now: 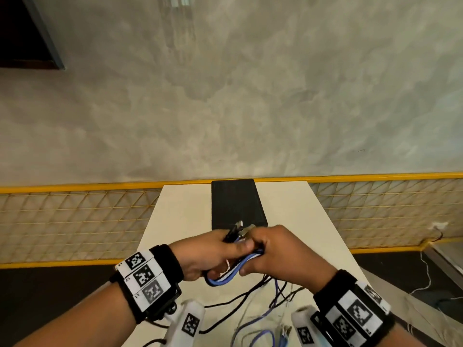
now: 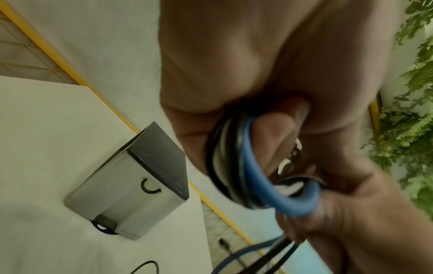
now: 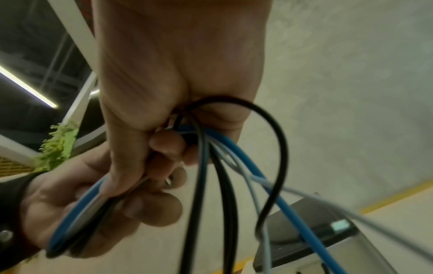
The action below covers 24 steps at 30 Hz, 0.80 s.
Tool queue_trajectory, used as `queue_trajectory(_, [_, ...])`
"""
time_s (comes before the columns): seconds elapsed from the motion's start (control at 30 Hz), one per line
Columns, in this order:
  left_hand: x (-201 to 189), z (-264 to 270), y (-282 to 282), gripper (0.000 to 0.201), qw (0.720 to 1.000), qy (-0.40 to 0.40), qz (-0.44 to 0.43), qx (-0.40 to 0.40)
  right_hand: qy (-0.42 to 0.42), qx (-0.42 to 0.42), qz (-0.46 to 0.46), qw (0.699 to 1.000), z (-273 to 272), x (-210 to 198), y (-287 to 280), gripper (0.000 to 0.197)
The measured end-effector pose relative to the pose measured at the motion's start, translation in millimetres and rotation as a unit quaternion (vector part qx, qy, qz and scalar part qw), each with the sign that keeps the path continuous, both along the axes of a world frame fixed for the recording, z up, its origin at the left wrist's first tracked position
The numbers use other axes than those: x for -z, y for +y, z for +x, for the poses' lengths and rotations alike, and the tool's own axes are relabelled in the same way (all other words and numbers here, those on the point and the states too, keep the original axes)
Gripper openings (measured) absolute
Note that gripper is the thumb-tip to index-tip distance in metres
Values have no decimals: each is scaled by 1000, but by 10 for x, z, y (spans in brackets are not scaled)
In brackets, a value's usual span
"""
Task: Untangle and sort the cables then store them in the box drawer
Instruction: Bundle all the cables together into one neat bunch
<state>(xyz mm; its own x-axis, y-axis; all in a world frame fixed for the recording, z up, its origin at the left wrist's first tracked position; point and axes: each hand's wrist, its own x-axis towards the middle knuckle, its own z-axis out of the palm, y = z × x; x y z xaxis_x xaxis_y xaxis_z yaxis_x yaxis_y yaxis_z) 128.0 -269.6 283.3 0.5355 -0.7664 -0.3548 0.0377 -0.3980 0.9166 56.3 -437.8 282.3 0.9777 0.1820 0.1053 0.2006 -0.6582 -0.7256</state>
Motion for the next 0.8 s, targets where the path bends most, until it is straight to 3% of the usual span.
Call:
queue_trajectory(0.1, [83, -73, -3, 13, 996, -53, 23, 67, 37, -9, -9, 999, 48, -8, -13, 42])
queue_trajectory(0.23, [236, -105, -5, 13, 992, -101, 60, 45, 90, -60, -9, 994, 62, 68, -68, 42])
queue_trajectory(0.4, [253, -15, -25, 14, 980, -174, 92, 32, 105, -23, 32, 994, 71, 161, -110, 51])
queue_trajectory(0.6, [199, -11, -91, 24, 927, -328, 165, 81, 110, 16, 118, 987, -26, 305, -152, 62])
queue_trajectory(0.73, [134, 83, -140, 24, 891, -396, 198, 102, 45, 68, 123, 989, -6, 329, -98, 53])
queue_trajectory(0.8, [92, 101, -158, 23, 858, -443, 230, 120, 25, 73, 106, 991, 20, 306, -69, 48])
